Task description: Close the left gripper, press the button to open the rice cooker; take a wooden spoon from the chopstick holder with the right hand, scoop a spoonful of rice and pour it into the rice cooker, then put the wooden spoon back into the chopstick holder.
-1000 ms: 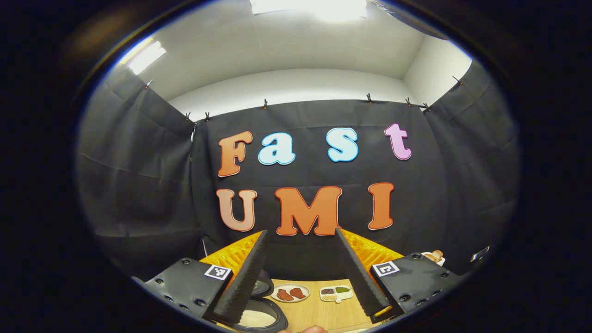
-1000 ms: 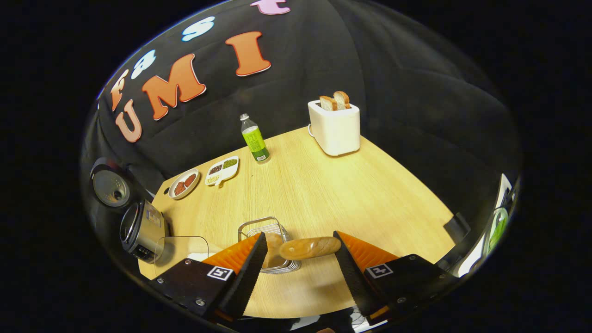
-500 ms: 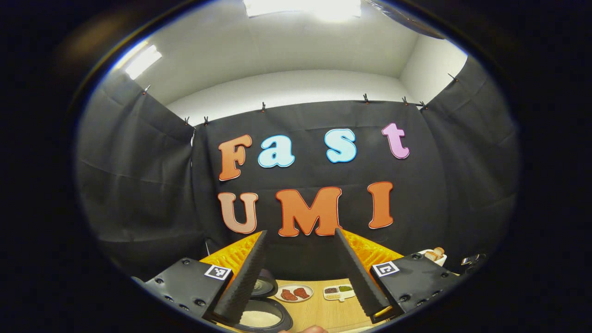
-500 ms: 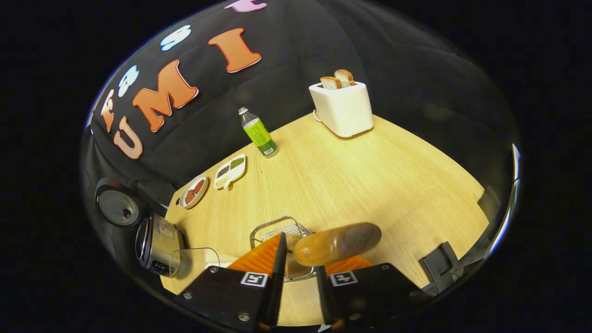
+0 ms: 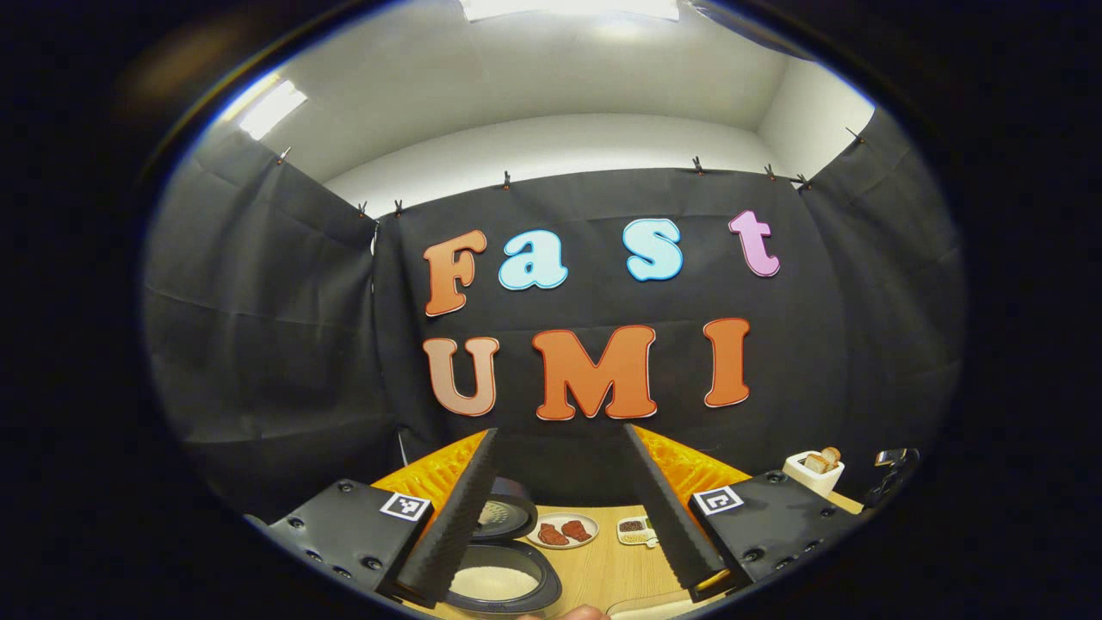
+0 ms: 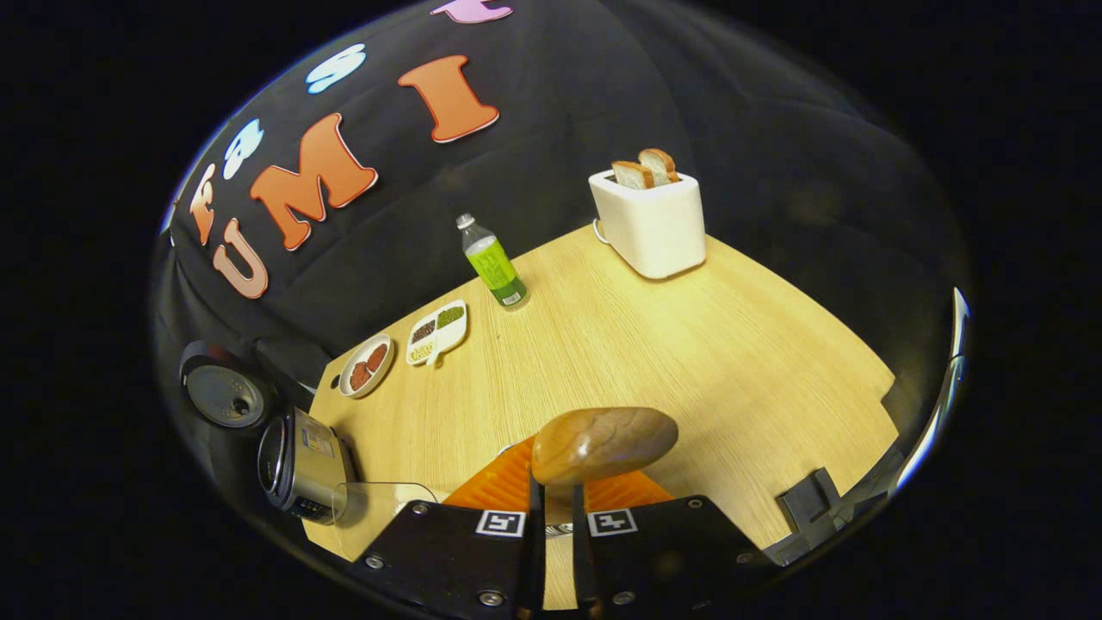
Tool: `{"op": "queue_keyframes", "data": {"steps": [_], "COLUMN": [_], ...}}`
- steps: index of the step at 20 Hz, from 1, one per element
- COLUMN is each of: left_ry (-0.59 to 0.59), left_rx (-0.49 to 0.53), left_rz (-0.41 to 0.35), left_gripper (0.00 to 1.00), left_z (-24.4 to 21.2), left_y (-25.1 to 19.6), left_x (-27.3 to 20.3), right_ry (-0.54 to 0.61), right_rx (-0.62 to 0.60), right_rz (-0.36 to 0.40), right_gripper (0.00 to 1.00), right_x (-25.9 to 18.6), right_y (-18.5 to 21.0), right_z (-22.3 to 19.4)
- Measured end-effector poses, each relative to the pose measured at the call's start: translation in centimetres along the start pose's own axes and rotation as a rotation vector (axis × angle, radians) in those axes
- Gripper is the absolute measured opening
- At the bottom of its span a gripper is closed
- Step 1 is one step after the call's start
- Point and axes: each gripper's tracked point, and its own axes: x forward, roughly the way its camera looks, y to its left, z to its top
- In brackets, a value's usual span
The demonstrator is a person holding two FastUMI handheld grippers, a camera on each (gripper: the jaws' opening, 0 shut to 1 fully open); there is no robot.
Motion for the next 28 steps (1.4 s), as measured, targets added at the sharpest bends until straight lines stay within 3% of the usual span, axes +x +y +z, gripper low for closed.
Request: {"op": "queue_keyframes", "data": {"steps": [5,8,9,12,13,14,15,16,19,20,21,22,28], "left_ry": [0.021,0.031,0.033,0.036,0.035,0.034,0.035,0.040,0.066,0.076,0.087,0.094,0.129], "left_rx": [0.013,0.009,0.007,0.011,0.013,0.015,0.019,0.026,0.055,0.060,0.064,0.070,0.092], "left_rz": [0.019,0.024,0.028,0.030,0.024,0.015,0.013,0.011,0.016,0.011,0.007,0.003,-0.008], "left_gripper": [1.00,1.00,0.95,0.90,0.89,0.96,0.87,1.00,0.96,1.00,0.97,1.00,0.98], "left_z": [-1.0,-1.6,-1.8,-2.2,-2.2,-2.3,-2.3,-2.6,-3.8,-4.3,-4.6,-5.0,-6.9], "left_y": [1.2,1.9,2.1,2.8,3.0,3.1,3.3,3.6,4.5,4.6,4.9,5.1,8.0], "left_x": [0.2,0.3,0.3,0.1,0.0,-0.1,-0.1,-0.2,-0.2,-0.4,-0.3,-0.4,0.4], "right_ry": [-0.061,-0.074,-0.076,-0.067,-0.056,-0.037,-0.020,-0.012,0.017,0.028,0.040,0.048,0.028], "right_rx": [-0.074,-0.108,-0.118,-0.181,-0.210,-0.242,-0.273,-0.308,-0.443,-0.479,-0.506,-0.527,-0.634], "right_rz": [0.032,0.125,0.166,0.253,0.270,0.280,0.284,0.283,0.245,0.229,0.210,0.185,-0.017], "right_gripper": [0.12,0.12,0.12,0.12,0.07,0.12,0.12,0.12,0.12,0.12,0.07,0.12,0.13], "right_x": [-3.5,-5.6,-6.1,-6.9,-6.7,-6.5,-6.3,-6.0,-4.4,-3.7,-3.1,-2.3,-0.4], "right_y": [2.3,5.9,7.4,11.4,12.4,13.3,13.9,14.6,15.4,15.6,15.6,15.5,13.5], "right_z": [3.1,3.7,3.7,2.3,1.6,0.5,-0.5,-1.4,-4.3,-5.4,-6.4,-7.3,-9.9]}}
